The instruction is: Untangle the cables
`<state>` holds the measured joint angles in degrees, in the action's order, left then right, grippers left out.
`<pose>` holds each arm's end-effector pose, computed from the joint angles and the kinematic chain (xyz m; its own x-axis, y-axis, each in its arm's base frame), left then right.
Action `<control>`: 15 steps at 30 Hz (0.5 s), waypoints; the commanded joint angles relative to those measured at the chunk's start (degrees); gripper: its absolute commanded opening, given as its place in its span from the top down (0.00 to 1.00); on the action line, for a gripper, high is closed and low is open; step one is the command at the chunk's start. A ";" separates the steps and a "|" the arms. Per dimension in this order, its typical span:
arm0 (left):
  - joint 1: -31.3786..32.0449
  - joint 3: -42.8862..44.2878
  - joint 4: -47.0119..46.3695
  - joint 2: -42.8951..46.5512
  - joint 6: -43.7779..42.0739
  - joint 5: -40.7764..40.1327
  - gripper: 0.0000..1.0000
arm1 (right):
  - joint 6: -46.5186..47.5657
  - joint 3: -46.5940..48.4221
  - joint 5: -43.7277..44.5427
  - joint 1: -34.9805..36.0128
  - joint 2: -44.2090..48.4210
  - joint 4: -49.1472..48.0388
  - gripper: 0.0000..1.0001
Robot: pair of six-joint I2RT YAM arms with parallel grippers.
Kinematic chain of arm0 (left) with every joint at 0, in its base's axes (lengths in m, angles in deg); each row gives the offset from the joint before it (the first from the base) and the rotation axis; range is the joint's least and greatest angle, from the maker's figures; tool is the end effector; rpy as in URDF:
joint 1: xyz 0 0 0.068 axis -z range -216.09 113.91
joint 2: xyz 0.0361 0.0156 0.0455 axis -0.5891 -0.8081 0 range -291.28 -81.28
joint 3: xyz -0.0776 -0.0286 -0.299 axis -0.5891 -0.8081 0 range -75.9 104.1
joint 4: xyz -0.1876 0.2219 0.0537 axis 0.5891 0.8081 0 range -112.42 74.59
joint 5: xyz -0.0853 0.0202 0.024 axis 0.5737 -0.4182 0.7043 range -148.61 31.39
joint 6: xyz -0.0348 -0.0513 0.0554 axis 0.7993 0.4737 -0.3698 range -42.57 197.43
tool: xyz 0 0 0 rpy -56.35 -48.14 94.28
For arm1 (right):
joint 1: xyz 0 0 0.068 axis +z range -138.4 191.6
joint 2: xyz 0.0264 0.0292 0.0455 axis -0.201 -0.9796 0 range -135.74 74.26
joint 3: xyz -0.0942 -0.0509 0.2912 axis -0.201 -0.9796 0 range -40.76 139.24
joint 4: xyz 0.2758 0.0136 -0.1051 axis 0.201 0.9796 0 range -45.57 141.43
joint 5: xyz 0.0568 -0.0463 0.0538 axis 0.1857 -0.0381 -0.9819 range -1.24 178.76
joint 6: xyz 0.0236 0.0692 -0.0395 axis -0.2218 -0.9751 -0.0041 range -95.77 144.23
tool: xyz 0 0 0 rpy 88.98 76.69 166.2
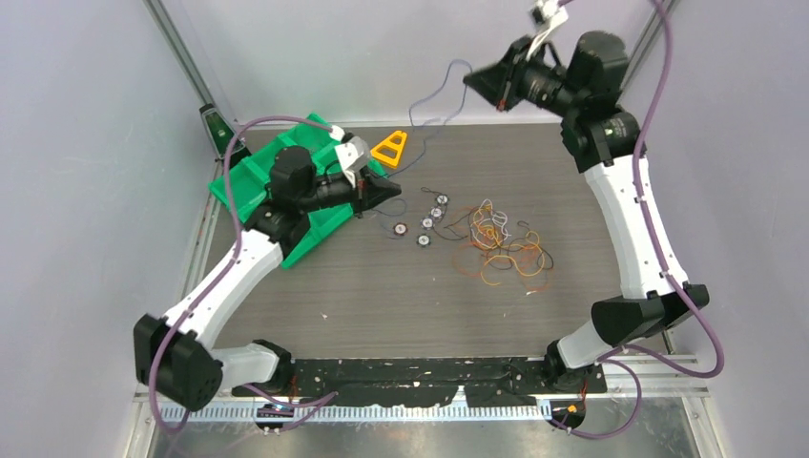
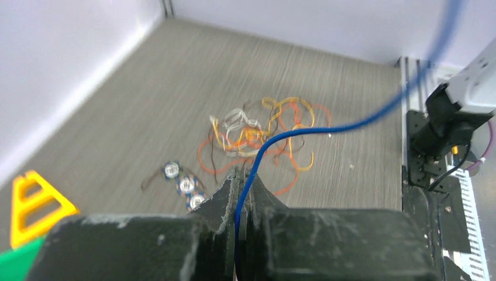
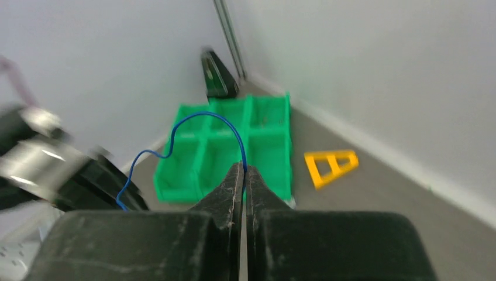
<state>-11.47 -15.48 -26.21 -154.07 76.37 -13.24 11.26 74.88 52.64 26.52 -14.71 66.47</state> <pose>0.2889 -0.1893 0.3822 -0.1182 0.0685 -0.9906 0.9347 0.3443 -0.0877 0.3474 0.1368 0.6064 -0.0982 0.1615 -0.9820 -0.7735 0.6084 0.1774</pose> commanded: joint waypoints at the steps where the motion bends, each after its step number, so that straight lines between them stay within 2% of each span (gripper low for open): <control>1: 0.30 3.49 -0.27 4.66 0.49 2.27 1.00 | 13.23 -16.03 2.83 -0.23 2.39 5.91 0.95; 4: -0.46 4.72 -1.34 5.80 5.61 0.22 1.00 | 21.09 -24.41 2.45 -0.46 1.65 8.68 0.95; 7: -2.65 6.39 -2.83 6.04 11.83 -0.50 1.00 | 23.64 -30.02 -0.86 -0.31 -0.36 11.61 0.94; 9: -4.07 7.76 -3.59 6.26 15.62 -0.61 1.00 | 25.65 -29.57 -5.01 0.56 -2.92 16.18 0.94; 12: -5.70 9.69 -5.27 6.11 23.00 -1.75 1.00 | 29.64 -26.62 -8.13 2.38 -6.04 22.69 0.84; 14: -7.67 10.55 -8.82 5.29 31.77 -1.86 1.00 | 30.84 -24.92 -7.20 3.06 -6.23 22.36 0.86; 15: -8.73 10.88 -10.59 4.80 36.12 -2.05 1.00 | 31.48 -24.05 -6.81 3.16 -6.27 22.00 0.92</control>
<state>-17.26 -8.49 -28.00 -148.46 95.15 -13.99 36.33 44.91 48.95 28.11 -22.71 86.60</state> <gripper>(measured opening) 0.011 0.146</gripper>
